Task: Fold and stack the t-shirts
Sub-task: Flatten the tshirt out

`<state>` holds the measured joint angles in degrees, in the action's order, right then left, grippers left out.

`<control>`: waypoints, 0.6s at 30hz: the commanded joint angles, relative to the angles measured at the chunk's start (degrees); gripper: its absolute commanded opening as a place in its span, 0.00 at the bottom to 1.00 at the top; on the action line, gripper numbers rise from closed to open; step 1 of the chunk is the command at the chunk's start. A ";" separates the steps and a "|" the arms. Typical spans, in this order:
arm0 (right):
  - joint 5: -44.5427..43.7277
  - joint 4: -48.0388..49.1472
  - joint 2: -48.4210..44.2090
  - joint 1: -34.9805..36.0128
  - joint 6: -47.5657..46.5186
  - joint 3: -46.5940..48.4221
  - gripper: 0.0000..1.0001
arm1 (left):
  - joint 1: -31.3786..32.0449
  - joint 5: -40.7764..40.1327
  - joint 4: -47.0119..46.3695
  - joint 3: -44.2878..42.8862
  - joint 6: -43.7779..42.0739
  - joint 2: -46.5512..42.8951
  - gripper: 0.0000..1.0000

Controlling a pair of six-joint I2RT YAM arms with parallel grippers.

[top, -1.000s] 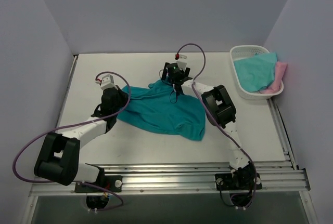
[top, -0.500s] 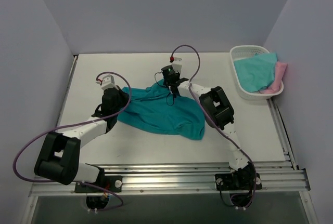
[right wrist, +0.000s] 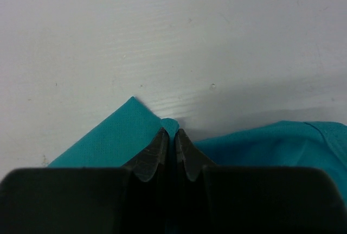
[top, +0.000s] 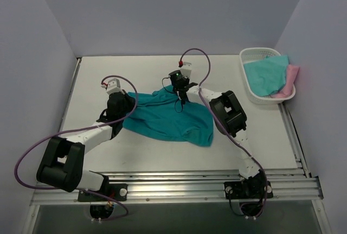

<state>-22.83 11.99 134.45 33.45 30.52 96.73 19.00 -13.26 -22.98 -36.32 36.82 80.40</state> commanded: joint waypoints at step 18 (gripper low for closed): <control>-19.09 -14.27 -56.64 7.05 -8.73 -15.66 0.00 | 4.81 -3.35 33.41 -21.95 -10.01 -33.77 0.02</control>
<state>-34.65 -0.45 85.97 36.77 22.17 88.20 22.48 -14.33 0.64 -54.54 28.27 55.66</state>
